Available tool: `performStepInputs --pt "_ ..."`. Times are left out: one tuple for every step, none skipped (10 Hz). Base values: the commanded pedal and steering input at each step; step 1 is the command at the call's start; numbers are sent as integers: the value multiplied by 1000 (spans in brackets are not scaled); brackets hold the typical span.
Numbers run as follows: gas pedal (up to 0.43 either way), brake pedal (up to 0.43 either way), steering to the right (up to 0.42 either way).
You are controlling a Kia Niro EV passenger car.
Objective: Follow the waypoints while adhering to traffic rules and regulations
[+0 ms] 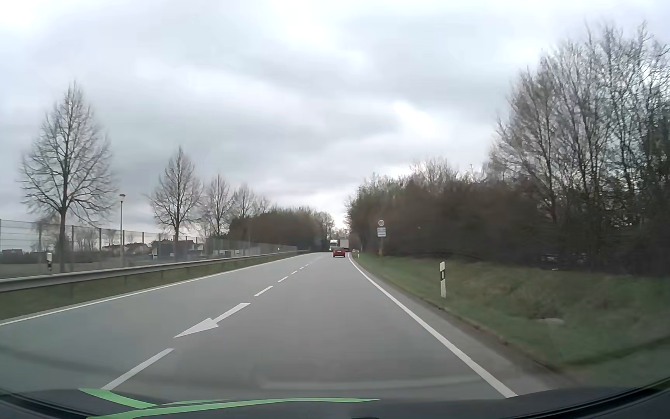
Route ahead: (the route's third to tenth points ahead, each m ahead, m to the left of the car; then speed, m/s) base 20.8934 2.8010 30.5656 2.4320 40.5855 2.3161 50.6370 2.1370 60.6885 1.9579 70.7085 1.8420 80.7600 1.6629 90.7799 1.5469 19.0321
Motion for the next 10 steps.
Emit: performStepInputs --pt "169 0 2" --pt "169 0 2" --pt "169 0 2" --pt "169 0 2" --pt "169 0 2" --pt "169 0 2" --pt "169 0 2" --pt "169 0 2" --pt "169 0 2" --pt "169 0 2"
